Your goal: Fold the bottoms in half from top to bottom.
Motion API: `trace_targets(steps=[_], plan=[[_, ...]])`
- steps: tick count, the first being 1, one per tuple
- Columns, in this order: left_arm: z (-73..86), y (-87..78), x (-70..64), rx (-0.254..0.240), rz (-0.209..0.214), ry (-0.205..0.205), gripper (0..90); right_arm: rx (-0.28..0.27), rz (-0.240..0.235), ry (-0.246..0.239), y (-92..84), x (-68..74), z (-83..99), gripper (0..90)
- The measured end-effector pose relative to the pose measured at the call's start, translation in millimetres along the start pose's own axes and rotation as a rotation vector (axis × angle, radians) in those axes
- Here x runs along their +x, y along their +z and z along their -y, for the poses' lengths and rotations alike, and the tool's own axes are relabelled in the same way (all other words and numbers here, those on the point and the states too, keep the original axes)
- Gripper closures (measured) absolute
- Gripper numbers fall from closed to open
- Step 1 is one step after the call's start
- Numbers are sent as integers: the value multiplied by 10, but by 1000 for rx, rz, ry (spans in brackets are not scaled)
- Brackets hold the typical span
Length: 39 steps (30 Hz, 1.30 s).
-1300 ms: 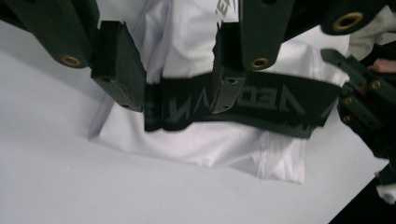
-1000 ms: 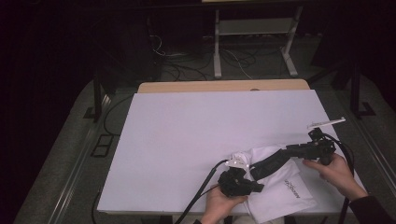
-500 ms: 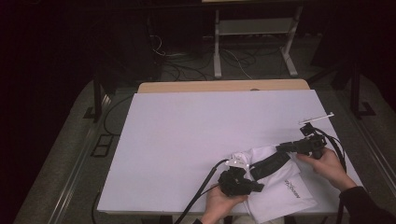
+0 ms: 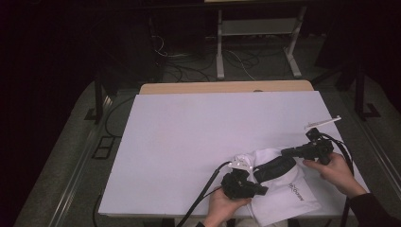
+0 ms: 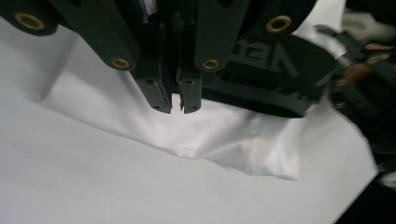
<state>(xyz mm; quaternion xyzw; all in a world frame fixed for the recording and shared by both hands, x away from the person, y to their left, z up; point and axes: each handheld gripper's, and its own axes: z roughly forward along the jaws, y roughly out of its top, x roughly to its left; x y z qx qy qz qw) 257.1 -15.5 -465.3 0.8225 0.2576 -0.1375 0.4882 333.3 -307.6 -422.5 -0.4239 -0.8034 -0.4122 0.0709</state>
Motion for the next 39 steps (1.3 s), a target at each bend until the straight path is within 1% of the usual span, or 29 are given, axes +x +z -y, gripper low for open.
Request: trace_targets(steps=[2,4,6,9,10,12,17,19,21,24,29,31,35,39], plan=[[-2,-6,-4,-4,-9,0,795,-8,-20,-11,-40,27,15,824],[-4,-14,-15,-13,-23,8,781,-10,-47,-24,-80,51,32,826],[-7,-25,-19,-11,-36,7,742,-8,-68,-32,-116,75,58,828],[-5,-27,-33,-4,-63,22,699,-8,-102,-35,-168,100,112,830],[-5,-27,-40,-1,-75,25,678,-7,-107,-36,-181,106,131,830],[-9,-29,-56,0,-85,32,639,-2,-115,-37,-205,119,168,831],[-48,-62,-97,-15,-73,34,492,14,-134,-39,-238,129,255,832],[-70,-77,-99,-23,-69,32,454,20,-145,-42,-244,133,281,832],[-87,-92,-96,-32,-76,19,413,28,-153,-41,-251,137,301,832],[-95,-120,-77,-46,-61,9,361,36,-168,-42,-255,145,334,832],[-119,-173,-43,-75,-57,3,317,48,-180,-46,-259,167,399,832],[-131,-187,-32,-87,-53,-6,302,55,-181,-45,-260,177,420,832],[-184,-235,-11,-106,-46,2,267,75,-187,-50,-267,196,448,831],[-255,-287,37,-134,-47,6,209,95,-186,-50,-292,206,491,830]])
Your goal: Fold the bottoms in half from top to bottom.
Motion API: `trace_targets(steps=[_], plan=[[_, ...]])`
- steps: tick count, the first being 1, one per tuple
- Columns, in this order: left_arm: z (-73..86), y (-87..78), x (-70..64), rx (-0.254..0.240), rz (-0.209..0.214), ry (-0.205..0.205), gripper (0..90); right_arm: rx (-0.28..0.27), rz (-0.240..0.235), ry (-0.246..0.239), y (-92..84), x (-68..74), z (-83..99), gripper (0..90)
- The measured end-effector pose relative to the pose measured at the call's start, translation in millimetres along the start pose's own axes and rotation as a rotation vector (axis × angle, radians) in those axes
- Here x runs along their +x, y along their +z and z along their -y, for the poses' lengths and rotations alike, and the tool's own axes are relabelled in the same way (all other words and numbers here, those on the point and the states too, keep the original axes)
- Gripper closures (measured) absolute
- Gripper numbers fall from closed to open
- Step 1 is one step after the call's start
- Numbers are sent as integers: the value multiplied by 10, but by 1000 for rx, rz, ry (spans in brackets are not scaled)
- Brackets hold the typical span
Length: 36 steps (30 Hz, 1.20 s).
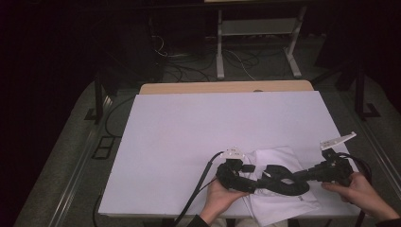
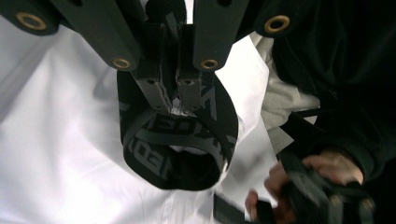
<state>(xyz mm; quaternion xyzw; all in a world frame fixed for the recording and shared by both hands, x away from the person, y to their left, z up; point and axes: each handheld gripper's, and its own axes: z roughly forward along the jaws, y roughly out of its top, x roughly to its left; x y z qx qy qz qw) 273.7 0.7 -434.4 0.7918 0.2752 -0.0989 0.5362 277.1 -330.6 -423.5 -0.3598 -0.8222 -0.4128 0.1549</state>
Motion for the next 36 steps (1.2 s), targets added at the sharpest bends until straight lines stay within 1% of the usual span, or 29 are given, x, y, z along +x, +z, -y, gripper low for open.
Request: trace_targets(steps=[2,4,6,8,12,13,15,18,21,25,27,30,31,34,36], plan=[[-31,-24,34,-21,4,-2,185,10,2,-2,-8,-1,36,830],[-49,-48,72,-57,14,-15,171,18,5,6,-21,-2,75,834],[-61,-67,105,-74,18,-23,148,23,10,6,-36,-5,113,833],[-67,-75,120,-90,19,-18,139,30,13,8,-52,-6,148,832],[-71,-72,148,-90,11,-8,114,39,27,10,-77,-9,204,832],[-70,-68,151,-91,5,-12,107,45,29,8,-83,-9,214,832],[-68,-64,165,-86,-3,-11,95,61,35,3,-90,1,232,831],[-68,-59,180,-79,-9,-7,88,102,46,2,-84,15,254,824],[-68,-59,185,-82,-11,-3,85,118,47,4,-79,15,257,804],[-68,-58,184,-84,-11,5,82,88,42,4,-128,32,205,719],[-68,-58,187,-83,-10,8,78,71,53,-8,-156,47,152,666],[-70,-61,195,-85,-14,13,75,30,69,-40,-190,78,45,615],[-70,-62,197,-88,-15,13,71,14,82,-48,-197,88,2,599],[-71,-60,204,-90,-19,15,68,-31,111,-67,-184,95,-133,573],[-70,-59,208,-92,-23,12,67,-58,115,-84,-150,83,-226,579]])
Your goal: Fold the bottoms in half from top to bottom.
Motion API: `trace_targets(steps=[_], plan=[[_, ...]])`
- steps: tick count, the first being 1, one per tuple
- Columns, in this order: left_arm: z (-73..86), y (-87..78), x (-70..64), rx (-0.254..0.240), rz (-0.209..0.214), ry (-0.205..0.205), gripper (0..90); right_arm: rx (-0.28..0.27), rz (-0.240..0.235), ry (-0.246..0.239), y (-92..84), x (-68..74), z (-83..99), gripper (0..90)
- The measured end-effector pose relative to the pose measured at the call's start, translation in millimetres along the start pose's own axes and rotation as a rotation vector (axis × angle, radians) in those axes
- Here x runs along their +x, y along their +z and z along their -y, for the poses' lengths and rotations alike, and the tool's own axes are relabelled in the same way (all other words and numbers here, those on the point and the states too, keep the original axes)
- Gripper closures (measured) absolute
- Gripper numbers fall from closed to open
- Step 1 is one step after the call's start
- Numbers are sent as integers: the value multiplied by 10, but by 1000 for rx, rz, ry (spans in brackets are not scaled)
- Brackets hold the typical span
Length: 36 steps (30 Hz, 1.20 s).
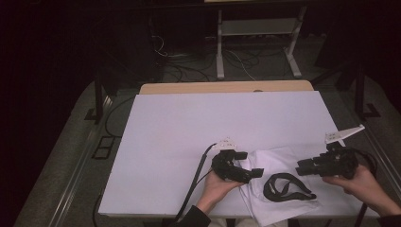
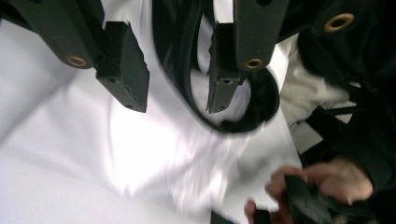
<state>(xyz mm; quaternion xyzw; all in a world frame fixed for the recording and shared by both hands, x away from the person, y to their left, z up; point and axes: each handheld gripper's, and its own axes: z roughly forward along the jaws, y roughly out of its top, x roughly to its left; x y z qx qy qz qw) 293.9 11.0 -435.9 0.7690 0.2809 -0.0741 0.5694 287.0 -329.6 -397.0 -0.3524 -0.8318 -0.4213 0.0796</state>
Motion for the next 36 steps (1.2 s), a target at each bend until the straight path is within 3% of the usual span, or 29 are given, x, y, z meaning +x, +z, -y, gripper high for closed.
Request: trace_targets(steps=[5,10,23,36], plan=[[-5,-8,18,-6,-9,-4,67,-13,34,3,188,-50,-212,753],[-12,-24,30,-14,-18,-5,67,43,24,15,438,-67,-354,878],[-18,-63,59,-44,-37,-13,68,193,-65,-12,844,122,-369,883],[-12,-57,93,-50,-46,-21,68,249,-130,-14,795,259,-132,881]])
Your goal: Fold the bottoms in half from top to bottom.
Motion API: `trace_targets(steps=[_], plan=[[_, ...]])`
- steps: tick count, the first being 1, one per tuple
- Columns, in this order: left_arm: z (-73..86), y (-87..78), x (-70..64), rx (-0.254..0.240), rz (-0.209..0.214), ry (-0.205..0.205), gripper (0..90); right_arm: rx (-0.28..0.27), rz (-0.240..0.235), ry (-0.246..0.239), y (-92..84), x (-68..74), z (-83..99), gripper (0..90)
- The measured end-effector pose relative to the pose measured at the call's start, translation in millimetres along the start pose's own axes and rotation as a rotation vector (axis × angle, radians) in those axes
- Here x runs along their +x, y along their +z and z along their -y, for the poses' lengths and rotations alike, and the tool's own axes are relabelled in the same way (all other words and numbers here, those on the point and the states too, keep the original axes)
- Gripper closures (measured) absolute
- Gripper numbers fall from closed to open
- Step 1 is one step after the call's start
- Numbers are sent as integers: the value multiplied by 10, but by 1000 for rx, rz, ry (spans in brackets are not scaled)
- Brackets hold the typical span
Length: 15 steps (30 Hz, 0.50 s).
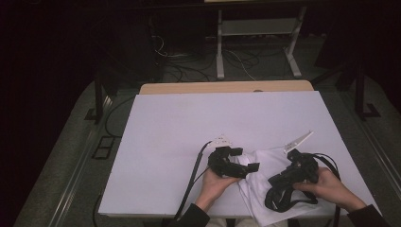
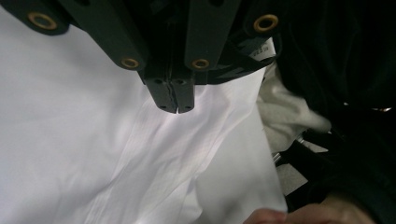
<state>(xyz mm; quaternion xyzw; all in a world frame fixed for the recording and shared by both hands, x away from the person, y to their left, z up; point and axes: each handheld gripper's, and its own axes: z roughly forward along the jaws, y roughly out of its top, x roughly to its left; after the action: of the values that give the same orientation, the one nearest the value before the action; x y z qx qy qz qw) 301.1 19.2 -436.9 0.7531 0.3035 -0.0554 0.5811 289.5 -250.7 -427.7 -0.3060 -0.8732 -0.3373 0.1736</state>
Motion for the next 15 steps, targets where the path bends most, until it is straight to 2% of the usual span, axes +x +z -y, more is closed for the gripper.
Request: trace_targets(steps=[15], plan=[[-3,3,31,3,-17,-13,68,-7,-46,-8,25,100,280,879]])
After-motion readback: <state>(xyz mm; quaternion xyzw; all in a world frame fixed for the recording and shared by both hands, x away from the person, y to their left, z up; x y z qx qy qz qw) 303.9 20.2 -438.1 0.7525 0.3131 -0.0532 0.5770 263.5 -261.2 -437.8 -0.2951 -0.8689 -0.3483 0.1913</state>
